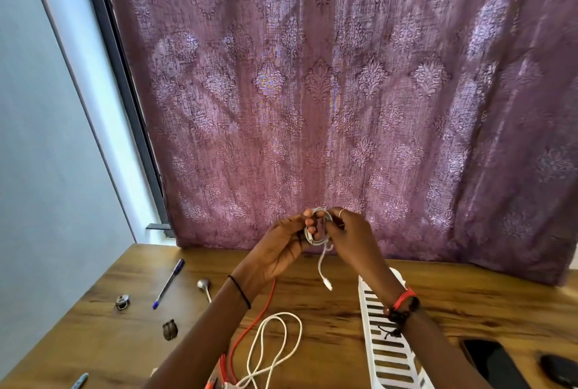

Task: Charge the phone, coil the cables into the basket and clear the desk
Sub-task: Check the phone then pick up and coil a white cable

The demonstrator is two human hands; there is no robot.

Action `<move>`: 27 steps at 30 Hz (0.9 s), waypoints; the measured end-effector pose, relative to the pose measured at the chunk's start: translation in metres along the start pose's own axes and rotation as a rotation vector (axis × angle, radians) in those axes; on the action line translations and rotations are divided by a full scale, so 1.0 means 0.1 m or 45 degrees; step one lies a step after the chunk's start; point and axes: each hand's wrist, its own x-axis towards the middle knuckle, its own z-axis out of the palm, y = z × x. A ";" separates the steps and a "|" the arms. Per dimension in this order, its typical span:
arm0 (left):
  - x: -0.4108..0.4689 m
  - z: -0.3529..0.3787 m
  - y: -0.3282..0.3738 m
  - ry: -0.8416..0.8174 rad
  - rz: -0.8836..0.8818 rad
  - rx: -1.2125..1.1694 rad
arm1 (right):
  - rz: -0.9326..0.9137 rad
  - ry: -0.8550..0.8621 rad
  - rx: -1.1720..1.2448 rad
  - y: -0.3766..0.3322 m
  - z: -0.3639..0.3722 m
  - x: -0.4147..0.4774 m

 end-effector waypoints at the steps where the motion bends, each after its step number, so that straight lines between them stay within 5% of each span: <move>1: 0.00 -0.01 0.01 0.001 0.006 0.046 | 0.019 -0.029 0.059 0.00 -0.01 0.00; 11: 0.02 -0.13 0.07 -0.066 0.086 0.582 | 0.347 -0.137 0.627 0.00 -0.18 0.03; 15: 0.06 -0.12 0.08 -0.068 0.159 0.623 | 0.667 -0.483 1.280 -0.01 -0.32 0.02; 18: 0.08 -0.09 0.07 -0.066 0.184 0.557 | 0.705 -0.600 1.485 0.03 -0.33 0.01; 21: 0.09 -0.05 0.06 -0.035 0.196 0.537 | 0.608 -0.506 1.438 0.07 -0.29 0.01; 27: 0.09 0.02 -0.02 0.031 0.225 0.639 | 0.181 0.058 0.737 0.09 -0.14 -0.04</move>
